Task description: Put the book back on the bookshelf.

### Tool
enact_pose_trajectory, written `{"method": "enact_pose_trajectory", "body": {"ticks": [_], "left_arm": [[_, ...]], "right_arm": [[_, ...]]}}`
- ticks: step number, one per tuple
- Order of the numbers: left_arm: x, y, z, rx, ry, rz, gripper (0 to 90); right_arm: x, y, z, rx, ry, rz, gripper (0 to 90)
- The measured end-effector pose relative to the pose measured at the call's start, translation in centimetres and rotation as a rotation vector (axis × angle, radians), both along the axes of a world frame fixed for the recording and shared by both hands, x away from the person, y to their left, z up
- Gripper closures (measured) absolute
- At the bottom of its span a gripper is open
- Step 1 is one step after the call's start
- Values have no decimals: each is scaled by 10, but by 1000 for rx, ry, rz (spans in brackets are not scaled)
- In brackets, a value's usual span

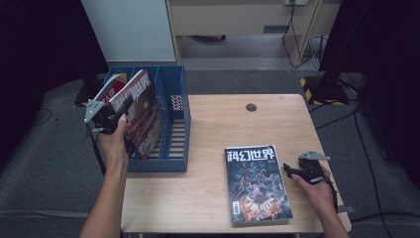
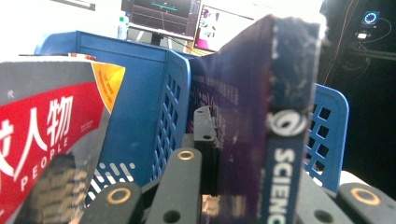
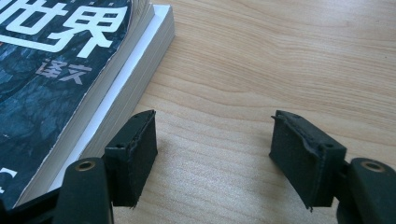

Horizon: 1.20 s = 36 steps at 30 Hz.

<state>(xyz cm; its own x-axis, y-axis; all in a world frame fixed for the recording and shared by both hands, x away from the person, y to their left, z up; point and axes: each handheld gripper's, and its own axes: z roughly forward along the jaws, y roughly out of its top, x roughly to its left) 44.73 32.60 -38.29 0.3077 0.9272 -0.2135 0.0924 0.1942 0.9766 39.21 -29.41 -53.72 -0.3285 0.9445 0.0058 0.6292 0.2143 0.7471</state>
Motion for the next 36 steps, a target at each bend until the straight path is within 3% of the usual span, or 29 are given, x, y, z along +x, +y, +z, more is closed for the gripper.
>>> {"method": "enact_pose_trajectory", "body": {"ticks": [13,24,36], "left_arm": [[6,1,-9,-13,11,-5,824],[9,2,-8,-14,14,-20,825],[9,3,-8,-8,11,-4,825]], "right_arm": [[0,0,0,-1,-1,1,315],[0,0,0,-1,-1,1,315],[0,0,0,0,0,1,315]]}}
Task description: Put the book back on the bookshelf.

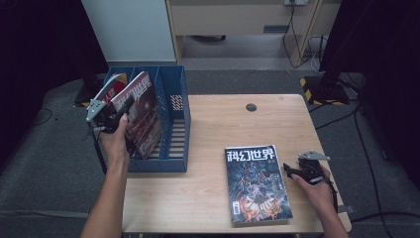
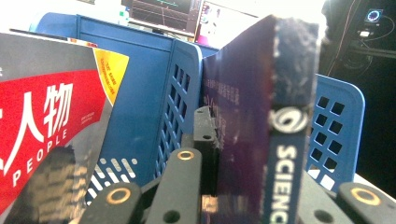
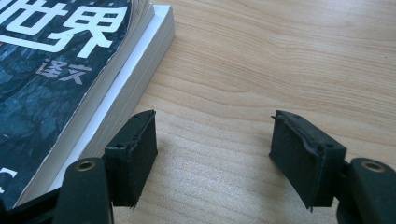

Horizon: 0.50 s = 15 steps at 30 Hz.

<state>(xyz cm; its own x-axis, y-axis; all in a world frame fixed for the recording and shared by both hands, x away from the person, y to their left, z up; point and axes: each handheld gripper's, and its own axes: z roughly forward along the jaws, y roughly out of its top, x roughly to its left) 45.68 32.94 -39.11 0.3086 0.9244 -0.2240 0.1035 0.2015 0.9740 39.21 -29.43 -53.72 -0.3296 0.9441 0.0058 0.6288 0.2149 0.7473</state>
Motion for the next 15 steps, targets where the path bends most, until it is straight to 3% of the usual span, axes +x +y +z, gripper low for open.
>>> {"method": "enact_pose_trajectory", "body": {"ticks": [15], "left_arm": [[-1,-4,1,14,-21,34,825]], "right_arm": [[0,0,0,0,0,0,315]]}}
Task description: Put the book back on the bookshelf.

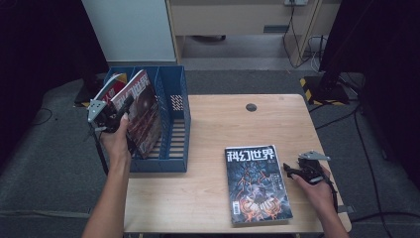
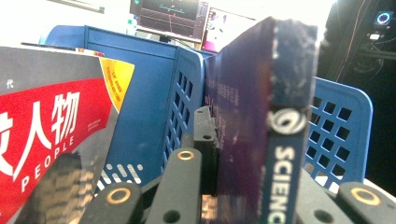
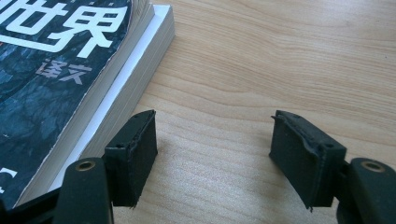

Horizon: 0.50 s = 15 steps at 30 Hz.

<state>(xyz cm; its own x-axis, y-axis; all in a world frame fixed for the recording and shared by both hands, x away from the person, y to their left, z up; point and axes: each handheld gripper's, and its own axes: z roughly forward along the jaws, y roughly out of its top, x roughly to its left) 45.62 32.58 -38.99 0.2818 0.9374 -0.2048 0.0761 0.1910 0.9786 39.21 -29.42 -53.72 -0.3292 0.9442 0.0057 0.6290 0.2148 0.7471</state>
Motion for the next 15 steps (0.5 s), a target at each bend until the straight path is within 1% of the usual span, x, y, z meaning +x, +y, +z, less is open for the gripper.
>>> {"method": "enact_pose_trajectory", "body": {"ticks": [1,5,9,10,12,13,15], "left_arm": [[0,0,0,5,0,1,825],[0,0,-3,-3,-6,6,826],[0,0,-6,-5,-1,-1,824],[-1,0,-5,0,3,4,824],[-1,0,-5,-9,15,-6,820],[-2,-1,-4,-1,25,-1,819],[-4,-2,-3,1,44,-8,818]], "right_arm": [[0,0,0,0,0,0,314],[0,0,0,1,0,-1,315],[0,0,0,1,0,-1,314],[0,0,0,1,0,-1,315],[0,0,0,1,1,-1,314],[0,0,0,1,1,-1,315],[0,0,0,0,0,0,314]]}}
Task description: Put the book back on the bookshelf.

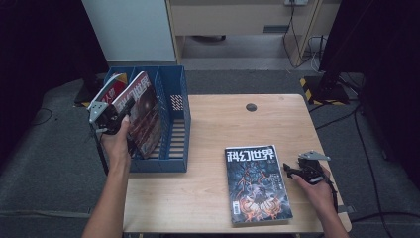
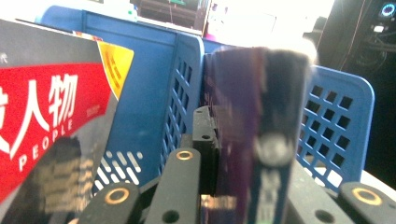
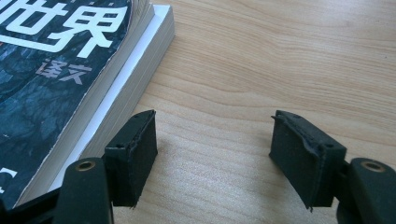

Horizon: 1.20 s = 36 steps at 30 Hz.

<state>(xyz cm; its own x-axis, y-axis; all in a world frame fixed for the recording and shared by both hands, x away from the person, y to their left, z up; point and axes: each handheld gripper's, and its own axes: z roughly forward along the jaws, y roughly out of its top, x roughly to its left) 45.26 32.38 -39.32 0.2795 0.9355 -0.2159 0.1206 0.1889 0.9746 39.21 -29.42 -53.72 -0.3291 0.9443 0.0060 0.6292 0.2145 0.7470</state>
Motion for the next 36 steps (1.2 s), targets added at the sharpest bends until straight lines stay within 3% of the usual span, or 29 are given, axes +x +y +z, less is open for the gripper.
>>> {"method": "enact_pose_trajectory", "body": {"ticks": [13,28,36], "left_arm": [[-11,3,-3,2,55,-26,812],[-6,3,-4,-4,70,-38,786],[-6,1,-4,5,66,-23,826]], "right_arm": [[0,0,0,0,0,-1,314],[0,0,0,-1,-1,2,312],[0,0,0,-1,-1,3,312]]}}
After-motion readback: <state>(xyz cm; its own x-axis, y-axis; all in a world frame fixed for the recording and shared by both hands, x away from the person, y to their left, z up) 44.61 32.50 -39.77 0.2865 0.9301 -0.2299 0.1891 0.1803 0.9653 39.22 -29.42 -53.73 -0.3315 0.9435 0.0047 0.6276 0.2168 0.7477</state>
